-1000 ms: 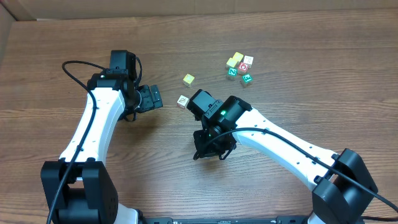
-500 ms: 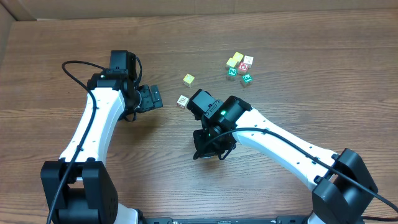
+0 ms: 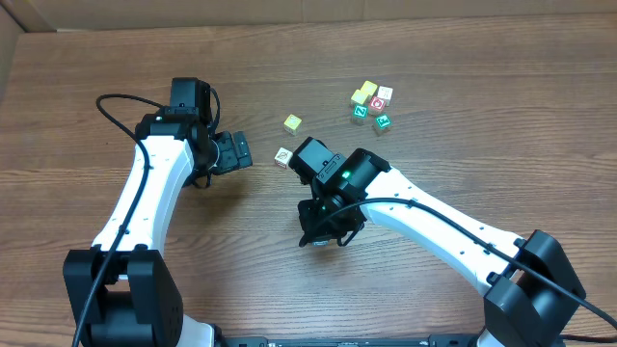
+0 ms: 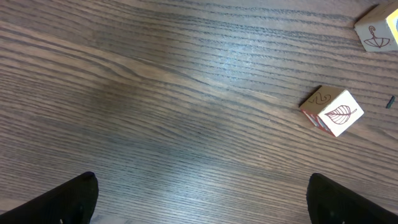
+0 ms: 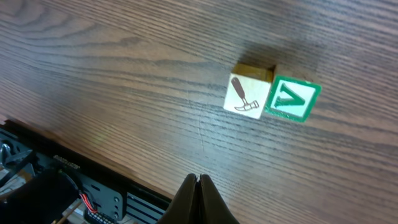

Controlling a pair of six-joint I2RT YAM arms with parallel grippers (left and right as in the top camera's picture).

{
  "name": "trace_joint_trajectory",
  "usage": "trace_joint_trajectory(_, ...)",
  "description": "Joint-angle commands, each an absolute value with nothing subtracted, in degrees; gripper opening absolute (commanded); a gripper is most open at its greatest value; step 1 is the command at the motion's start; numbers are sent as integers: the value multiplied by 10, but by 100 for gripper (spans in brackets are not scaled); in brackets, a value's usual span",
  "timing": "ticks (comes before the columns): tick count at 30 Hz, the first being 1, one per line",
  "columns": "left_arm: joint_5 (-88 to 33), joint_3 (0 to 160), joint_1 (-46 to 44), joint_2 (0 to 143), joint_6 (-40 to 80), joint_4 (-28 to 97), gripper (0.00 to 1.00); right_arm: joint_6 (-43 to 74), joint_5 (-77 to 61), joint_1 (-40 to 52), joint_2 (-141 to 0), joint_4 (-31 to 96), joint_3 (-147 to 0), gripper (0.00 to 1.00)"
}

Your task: Flip 3 blocks

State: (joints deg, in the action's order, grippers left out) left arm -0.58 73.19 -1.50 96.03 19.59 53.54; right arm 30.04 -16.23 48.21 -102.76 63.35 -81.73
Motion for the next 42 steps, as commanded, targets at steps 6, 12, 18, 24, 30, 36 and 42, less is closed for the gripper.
trace_joint_trajectory(6, 0, 740, -15, 962, 204, 535, 100, 305, -159, 483, -1026, 627, -814, 4)
trace_joint_trajectory(12, 0, 740, -15, 962, 204, 535, 100, 331, -159, 496, -1026, 633, -814, 4)
trace_joint_trajectory(18, 0, 740, -15, 962, 204, 535, 100, 338, -143, 538, -1026, 634, -814, 4)
trace_joint_trajectory(24, 0, 740, -15, 962, 204, 535, 100, 435, -32, 575, -1026, 641, -805, 4)
trace_joint_trajectory(30, 0, 740, -15, 962, 204, 535, 100, 456, -6, 601, -1026, 604, -764, 4)
trace_joint_trajectory(36, 0, 740, -15, 962, 204, 535, 100, 472, 6, 608, -1027, 546, -713, 4)
trace_joint_trajectory(42, 0, 740, -15, 962, 204, 535, 100, 483, 21, 608, -1027, 507, -683, 4)
